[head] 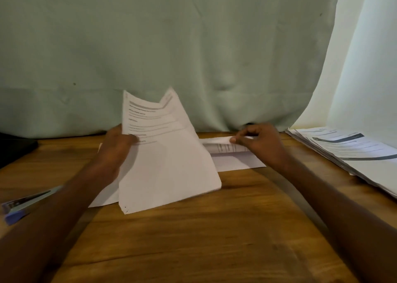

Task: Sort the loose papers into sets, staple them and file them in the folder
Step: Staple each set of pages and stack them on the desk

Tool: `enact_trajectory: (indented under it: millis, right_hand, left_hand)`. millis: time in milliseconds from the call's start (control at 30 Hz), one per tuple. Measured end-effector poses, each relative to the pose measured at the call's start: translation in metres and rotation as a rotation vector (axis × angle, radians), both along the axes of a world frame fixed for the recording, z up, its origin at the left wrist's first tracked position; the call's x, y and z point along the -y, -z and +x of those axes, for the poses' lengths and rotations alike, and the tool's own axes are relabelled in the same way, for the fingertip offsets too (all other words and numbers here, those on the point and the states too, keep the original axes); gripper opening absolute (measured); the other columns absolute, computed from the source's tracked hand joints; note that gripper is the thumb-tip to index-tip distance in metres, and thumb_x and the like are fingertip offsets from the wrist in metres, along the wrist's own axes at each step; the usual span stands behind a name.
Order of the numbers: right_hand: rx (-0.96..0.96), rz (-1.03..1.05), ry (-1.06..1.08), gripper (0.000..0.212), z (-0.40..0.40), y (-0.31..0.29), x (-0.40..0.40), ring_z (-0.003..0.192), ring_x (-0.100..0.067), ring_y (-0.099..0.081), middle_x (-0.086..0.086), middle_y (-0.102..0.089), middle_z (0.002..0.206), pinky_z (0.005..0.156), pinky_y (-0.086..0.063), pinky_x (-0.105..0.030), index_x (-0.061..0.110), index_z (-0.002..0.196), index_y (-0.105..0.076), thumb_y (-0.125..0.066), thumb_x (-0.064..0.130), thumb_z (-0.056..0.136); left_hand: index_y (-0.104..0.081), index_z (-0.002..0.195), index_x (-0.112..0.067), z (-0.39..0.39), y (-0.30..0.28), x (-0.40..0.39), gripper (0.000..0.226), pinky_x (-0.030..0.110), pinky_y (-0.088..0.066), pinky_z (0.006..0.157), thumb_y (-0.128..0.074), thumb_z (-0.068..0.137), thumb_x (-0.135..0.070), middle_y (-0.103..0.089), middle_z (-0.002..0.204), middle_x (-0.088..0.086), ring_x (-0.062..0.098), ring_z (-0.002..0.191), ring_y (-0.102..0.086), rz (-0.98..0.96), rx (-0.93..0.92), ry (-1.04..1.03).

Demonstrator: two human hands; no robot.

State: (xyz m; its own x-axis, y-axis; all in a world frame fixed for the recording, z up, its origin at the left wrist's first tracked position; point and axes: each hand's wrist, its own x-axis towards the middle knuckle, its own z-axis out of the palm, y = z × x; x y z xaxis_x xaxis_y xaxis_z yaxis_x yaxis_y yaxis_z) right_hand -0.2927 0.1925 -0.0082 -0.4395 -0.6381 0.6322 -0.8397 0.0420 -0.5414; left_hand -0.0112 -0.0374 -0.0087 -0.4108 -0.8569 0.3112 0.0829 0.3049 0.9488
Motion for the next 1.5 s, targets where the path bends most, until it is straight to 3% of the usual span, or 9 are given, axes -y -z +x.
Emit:
enact_trajectory:
  millis: [167,367,600,767,933,1033,1100,1233,1500]
  right_hand:
    - [0.323,-0.371,0.002,0.007,-0.003,-0.031,-0.020,0.076,-0.005,-0.071,0.008,-0.078,0.083,0.068,-0.052,-0.018,0.025,0.083,-0.080,-0.083,0.032,0.085]
    - [1.104,-0.495,-0.112,0.034,-0.016,-0.039,-0.039,0.099,-0.027,-0.075,-0.006,-0.079,0.104,0.074,-0.061,-0.040,0.010,0.111,-0.074,-0.081,0.031,0.085]
    - [1.436,-0.313,-0.449,0.038,-0.011,-0.028,-0.026,0.097,-0.029,-0.074,-0.013,-0.074,0.107,0.077,-0.064,-0.048,0.004,0.121,-0.066,-0.061,0.035,0.100]
    - [1.489,-0.232,-0.488,0.058,-0.008,-0.020,-0.021,0.114,-0.029,-0.066,-0.013,-0.070,0.119,0.096,-0.055,-0.051,0.010,0.134,-0.062,-0.054,0.056,0.098]
    - [1.401,-0.311,-0.430,0.043,-0.007,-0.020,-0.016,0.117,-0.036,-0.068,-0.022,-0.067,0.130,0.090,-0.060,-0.048,-0.003,0.140,-0.051,-0.053,-0.007,0.098]
    - [1.318,-0.392,-0.240,0.034,-0.016,-0.020,-0.015,0.100,-0.034,-0.074,-0.022,-0.070,0.123,0.075,-0.065,-0.043,-0.003,0.128,-0.059,-0.054,-0.012,0.096]
    - [1.258,-0.374,-0.113,0.031,-0.026,-0.016,-0.016,0.101,-0.035,-0.074,-0.021,-0.071,0.120,0.079,-0.064,-0.044,-0.002,0.124,-0.060,-0.059,-0.011,0.094]
    - [1.062,-0.273,0.034,0.036,-0.035,-0.007,-0.020,0.100,-0.035,-0.074,-0.019,-0.073,0.116,0.089,-0.061,-0.049,0.001,0.124,-0.064,-0.068,-0.007,0.090]
    - [0.753,-0.126,0.169,0.032,-0.033,-0.001,-0.019,0.090,-0.020,-0.074,-0.010,-0.074,0.112,0.056,-0.059,-0.023,0.008,0.120,-0.069,-0.072,-0.002,0.091]
  left_hand:
    - [-0.062,0.137,-0.011,0.024,-0.001,0.016,0.048,0.046,-0.050,0.104,-0.056,0.093,0.006,-0.070,0.130,0.009,0.030,0.118,-0.066,0.205,-0.117,0.131]
    - [-0.057,0.143,-0.008,0.022,0.000,0.010,0.048,0.046,-0.048,0.105,-0.050,0.097,0.005,-0.066,0.136,0.013,0.035,0.126,-0.061,0.244,-0.096,0.213]
    - [-0.056,0.144,-0.006,0.012,0.003,0.008,0.049,0.054,-0.040,0.116,-0.052,0.097,0.006,-0.065,0.137,0.014,0.037,0.128,-0.060,0.233,-0.075,0.227]
    - [-0.061,0.138,-0.011,0.008,0.011,0.011,0.045,0.048,-0.052,0.101,-0.054,0.097,0.006,-0.069,0.132,0.011,0.033,0.118,-0.067,0.297,-0.074,0.224]
    - [-0.067,0.120,-0.019,0.003,0.019,0.008,0.036,0.045,-0.058,0.085,-0.055,0.096,0.005,-0.076,0.118,0.007,0.031,0.104,-0.074,0.335,-0.029,0.228]
    - [-0.071,0.111,-0.019,0.005,0.017,0.010,0.033,0.041,-0.056,0.083,-0.055,0.094,0.005,-0.076,0.116,0.007,0.031,0.106,-0.071,0.337,-0.094,0.148]
    - [-0.072,0.112,-0.017,0.008,0.015,0.013,0.034,0.038,-0.054,0.082,-0.055,0.093,0.006,-0.075,0.116,0.007,0.030,0.107,-0.068,0.332,-0.168,0.102]
    - [-0.063,0.135,-0.009,0.017,0.010,0.027,0.044,0.044,-0.050,0.104,-0.054,0.095,0.004,-0.065,0.137,0.011,0.031,0.121,-0.060,0.337,-0.298,-0.058]
    - [-0.048,0.152,-0.010,0.034,0.003,0.040,0.048,0.038,-0.042,0.116,-0.046,0.104,-0.008,-0.055,0.141,0.004,0.021,0.123,-0.053,0.366,-0.396,-0.039]
